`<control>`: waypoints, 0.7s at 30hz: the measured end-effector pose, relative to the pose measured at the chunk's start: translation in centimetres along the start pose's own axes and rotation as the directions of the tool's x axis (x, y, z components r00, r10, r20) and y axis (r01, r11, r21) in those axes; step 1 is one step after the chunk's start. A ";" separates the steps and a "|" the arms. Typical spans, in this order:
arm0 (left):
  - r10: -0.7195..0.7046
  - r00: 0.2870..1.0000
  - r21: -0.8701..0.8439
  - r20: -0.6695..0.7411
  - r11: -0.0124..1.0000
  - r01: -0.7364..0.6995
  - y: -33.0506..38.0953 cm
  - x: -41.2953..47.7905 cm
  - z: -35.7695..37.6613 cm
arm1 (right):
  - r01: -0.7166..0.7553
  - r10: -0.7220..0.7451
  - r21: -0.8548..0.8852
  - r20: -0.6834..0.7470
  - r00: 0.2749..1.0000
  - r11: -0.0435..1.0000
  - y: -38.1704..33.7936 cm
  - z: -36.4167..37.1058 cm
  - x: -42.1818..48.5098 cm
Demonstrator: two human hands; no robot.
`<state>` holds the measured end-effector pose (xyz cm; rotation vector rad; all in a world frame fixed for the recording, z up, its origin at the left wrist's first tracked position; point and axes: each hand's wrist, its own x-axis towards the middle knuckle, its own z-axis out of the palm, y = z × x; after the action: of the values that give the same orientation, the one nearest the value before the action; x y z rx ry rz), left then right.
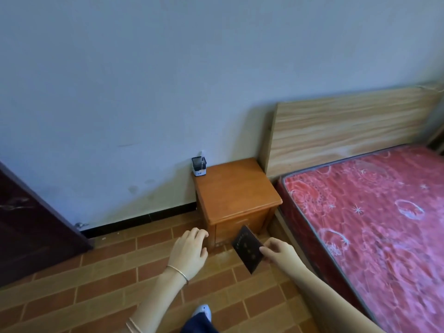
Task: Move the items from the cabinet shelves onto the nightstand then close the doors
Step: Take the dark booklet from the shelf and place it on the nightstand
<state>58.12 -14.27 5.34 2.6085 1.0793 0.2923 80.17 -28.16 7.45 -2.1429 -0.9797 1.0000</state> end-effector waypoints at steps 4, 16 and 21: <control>0.061 0.998 0.070 -0.003 0.996 -0.061 -2.2 7.7 -1.1 | 0.034 -0.034 -0.003 -0.012 0.999 0.999 -4.6 -1.4 7.0; -0.013 0.990 0.186 0.143 0.982 -0.014 -6.5 21.8 1.7 | 0.008 -0.009 0.007 0.122 0.993 1.000 -8.5 -3.8 24.1; -0.155 0.972 0.236 0.179 0.965 0.110 -6.3 27.7 3.7 | -0.010 0.006 0.017 0.220 0.975 1.000 -9.1 -6.5 32.2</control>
<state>74.47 9.00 1.66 2.6697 1.2736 -0.1242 96.61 1.66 5.19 -2.0539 -1.0602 1.2668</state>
